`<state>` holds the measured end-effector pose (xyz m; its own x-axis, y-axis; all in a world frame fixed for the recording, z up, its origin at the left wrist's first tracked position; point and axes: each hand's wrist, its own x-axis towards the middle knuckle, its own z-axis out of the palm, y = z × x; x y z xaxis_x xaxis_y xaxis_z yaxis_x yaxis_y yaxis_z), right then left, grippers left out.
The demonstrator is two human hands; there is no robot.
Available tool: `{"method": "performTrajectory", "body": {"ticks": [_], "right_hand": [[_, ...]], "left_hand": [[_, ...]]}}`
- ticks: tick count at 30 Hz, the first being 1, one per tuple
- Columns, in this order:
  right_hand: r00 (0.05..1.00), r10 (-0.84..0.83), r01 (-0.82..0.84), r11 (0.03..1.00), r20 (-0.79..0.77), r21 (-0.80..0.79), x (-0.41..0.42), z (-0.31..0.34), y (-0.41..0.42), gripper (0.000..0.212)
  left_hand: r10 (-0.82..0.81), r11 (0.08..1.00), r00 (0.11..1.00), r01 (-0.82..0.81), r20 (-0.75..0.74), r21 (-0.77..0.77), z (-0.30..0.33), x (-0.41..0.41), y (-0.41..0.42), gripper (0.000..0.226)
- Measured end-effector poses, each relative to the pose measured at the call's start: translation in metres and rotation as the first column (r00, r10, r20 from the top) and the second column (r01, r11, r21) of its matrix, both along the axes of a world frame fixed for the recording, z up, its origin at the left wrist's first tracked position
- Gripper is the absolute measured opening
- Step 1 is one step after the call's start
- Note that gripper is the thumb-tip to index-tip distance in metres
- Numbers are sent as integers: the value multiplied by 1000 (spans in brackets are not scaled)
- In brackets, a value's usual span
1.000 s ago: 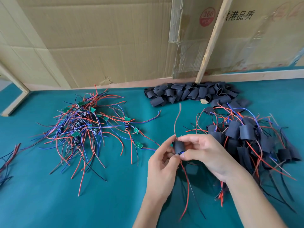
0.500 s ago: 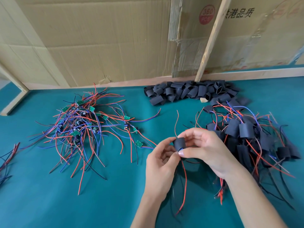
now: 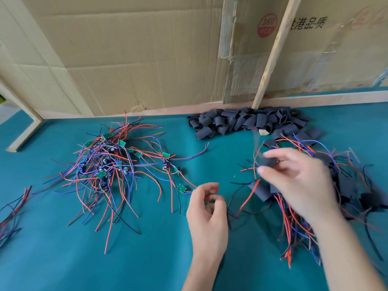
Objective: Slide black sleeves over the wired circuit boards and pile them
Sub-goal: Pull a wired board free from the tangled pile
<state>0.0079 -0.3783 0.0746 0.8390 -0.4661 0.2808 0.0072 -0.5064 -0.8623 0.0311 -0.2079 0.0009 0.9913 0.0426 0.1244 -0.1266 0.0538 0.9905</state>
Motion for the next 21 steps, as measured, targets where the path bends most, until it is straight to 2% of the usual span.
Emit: {"method": "performTrajectory", "body": {"ticks": [5, 8, 10, 12, 14, 16, 18, 19, 21], "right_hand": [[984, -168, 152, 964, -56, -219, -17, 32, -54, 31], [970, -210, 140, 893, -121, -427, -23, 34, -88, 26], [940, -262, 90, 808, -217, -582, -24, 37, -89, 37], [920, -307, 91, 771, -243, -631, -19, 46, -70, 46], [956, -241, 87, 781, -169, -619, -5, 52, -38, 42], [990, -32, -50, 825, -135, -562, 14, 47, 11, 35], [945, 194, -306, 809, -264, -501, 39, 30, 61, 24], [897, 252, -410, 779, -362, -474, 53, 17, 81, 20], [804, 248, -512, 750, -540, -419, 78, -7, 108, 22]], "left_hand": [[33, 999, 999, -33, 22, 16, -1, 0, 1, 36], [40, 999, 999, -40, 17, 17, -3, 1, 0, 36], [64, 997, 998, -65, 28, 31, -2, 0, 1, 36], [111, 992, 993, -114, 48, 54, -2, 0, 1, 36], [170, 983, 984, -173, 46, 61, -1, -1, 2, 36], [247, 967, 969, -248, 31, 58, -1, -2, 4, 32], [332, 942, 943, -332, 17, 52, 0, -2, 6, 20], [364, 931, 932, -364, 6, 29, 1, -2, 7, 14], [391, 920, 920, -392, -11, -31, 2, -2, 7, 12]]}}
